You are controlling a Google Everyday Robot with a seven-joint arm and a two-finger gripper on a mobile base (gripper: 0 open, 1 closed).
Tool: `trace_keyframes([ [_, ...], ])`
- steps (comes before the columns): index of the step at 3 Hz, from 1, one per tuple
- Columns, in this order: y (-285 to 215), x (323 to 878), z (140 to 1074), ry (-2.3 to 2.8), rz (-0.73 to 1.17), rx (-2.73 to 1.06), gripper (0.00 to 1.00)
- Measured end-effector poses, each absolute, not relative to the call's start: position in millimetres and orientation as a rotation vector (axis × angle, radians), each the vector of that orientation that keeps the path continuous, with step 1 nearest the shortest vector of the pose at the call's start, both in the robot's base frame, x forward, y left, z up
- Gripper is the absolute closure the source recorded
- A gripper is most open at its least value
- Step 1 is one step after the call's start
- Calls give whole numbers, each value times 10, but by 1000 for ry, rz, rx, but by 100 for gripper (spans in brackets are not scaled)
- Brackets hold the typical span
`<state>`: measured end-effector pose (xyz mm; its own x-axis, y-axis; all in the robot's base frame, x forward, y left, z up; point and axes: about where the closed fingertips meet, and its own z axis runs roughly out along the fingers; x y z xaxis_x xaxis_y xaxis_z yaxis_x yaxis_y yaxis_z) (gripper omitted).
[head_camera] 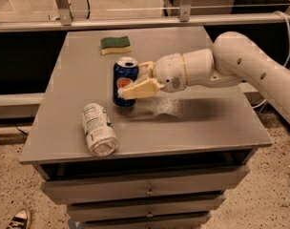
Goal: Move pepsi can near 7up can
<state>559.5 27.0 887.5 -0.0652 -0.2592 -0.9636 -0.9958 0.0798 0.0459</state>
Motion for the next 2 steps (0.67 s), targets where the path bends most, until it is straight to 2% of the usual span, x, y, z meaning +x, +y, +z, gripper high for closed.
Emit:
trace_keyframes([
  [2,397,5509,8701,1502,1032,-1370,53],
])
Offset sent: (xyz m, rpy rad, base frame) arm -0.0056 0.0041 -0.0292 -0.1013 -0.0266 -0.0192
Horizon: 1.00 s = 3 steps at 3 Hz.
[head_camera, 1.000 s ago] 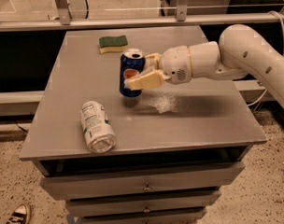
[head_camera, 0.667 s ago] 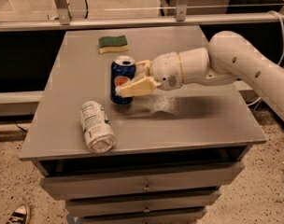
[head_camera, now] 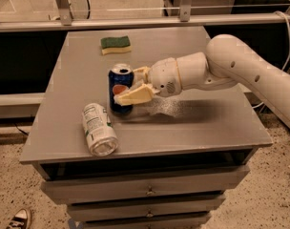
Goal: Move pepsi can near 7up can
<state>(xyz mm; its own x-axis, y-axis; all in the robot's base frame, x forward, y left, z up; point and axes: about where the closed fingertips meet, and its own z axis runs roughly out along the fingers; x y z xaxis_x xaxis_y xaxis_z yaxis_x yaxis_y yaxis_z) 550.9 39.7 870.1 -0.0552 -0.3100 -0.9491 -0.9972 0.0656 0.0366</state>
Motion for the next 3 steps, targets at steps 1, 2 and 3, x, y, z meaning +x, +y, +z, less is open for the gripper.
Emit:
trace_keyframes([
  [1,350,5527,8654,1516,988,-1382,30],
  [2,267,5549,8654,1529,964,-1375,6],
  [3,41,5633,8747,1550,909,-1351,0],
])
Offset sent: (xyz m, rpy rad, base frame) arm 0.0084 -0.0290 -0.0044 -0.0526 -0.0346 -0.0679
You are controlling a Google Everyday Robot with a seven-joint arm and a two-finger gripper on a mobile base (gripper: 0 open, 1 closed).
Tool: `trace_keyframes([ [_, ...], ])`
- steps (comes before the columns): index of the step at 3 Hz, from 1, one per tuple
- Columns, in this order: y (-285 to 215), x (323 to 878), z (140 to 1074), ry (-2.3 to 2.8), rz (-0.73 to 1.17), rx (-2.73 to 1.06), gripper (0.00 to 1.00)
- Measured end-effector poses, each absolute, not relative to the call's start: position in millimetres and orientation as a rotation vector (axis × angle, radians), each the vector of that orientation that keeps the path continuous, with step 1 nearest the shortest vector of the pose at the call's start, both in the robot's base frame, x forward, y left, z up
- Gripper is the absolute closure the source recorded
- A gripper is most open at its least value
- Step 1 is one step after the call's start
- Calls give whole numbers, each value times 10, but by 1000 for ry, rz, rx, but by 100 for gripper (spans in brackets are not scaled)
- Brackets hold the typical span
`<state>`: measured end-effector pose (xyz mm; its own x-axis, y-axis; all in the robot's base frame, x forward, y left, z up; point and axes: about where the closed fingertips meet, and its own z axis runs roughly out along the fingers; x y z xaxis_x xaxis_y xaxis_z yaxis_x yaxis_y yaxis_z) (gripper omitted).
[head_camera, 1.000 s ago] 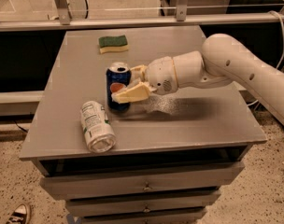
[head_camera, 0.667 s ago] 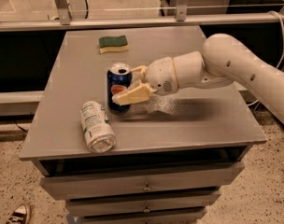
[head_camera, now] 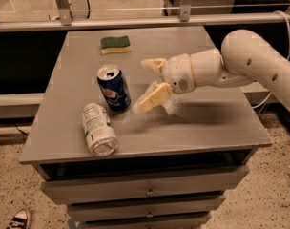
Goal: Move pepsi can near 7up can
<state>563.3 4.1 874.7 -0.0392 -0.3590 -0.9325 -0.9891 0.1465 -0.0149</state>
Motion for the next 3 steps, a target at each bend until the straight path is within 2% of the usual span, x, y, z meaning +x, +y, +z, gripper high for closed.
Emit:
trace_keyframes([
  [2,-703,5852,9297,1577,688,-1364,0],
  [3,-722,5882,9374,1565,679,-1359,0],
])
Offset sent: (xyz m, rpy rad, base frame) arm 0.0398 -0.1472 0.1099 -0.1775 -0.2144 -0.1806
